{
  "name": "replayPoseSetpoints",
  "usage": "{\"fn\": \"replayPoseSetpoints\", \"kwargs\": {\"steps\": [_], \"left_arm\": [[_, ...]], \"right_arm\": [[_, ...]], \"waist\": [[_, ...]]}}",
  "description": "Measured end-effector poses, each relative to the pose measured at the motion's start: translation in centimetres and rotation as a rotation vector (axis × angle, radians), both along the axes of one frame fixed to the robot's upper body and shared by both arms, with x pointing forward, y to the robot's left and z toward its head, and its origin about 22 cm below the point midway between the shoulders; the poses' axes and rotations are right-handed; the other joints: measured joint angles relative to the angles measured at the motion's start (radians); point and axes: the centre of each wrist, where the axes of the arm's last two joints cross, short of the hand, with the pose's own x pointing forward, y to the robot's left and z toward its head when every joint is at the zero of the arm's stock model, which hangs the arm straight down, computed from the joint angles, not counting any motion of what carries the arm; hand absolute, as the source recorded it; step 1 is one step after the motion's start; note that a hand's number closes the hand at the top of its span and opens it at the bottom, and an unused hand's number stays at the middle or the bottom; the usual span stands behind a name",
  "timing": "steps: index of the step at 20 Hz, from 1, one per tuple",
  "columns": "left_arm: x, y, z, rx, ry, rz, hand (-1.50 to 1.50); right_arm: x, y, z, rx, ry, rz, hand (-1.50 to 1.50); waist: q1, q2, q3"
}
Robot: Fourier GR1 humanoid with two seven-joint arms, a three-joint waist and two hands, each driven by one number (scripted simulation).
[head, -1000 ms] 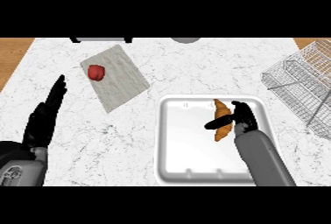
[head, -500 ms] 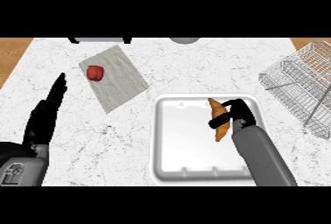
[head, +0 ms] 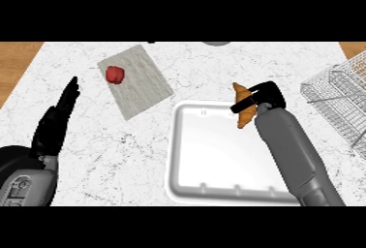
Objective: Pick the croissant from the tray and place it in the tiered basket
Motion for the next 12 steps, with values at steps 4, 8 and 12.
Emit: {"fn": "replayPoseSetpoints", "kwargs": {"steps": [4,8,12], "left_arm": [[0.5,-0.9,0.6,0.002,-0.015,-0.035,0.0],[0.8,-1.3,0.6,0.0,-0.016,-0.047,0.0],[0.7,-1.2,0.5,0.004,-0.011,-0.046,0.0]], "right_arm": [[2.9,-0.6,3.3,-0.123,-0.104,-0.07,1.5],[4.7,-1.1,6.8,-0.231,-0.285,-0.152,1.5],[6.1,-2.1,10.6,-0.397,-0.454,-0.217,1.5]], "waist": [[0.032,0.012,0.001],[0.042,0.014,0.001],[0.045,0.012,0.0]]}}
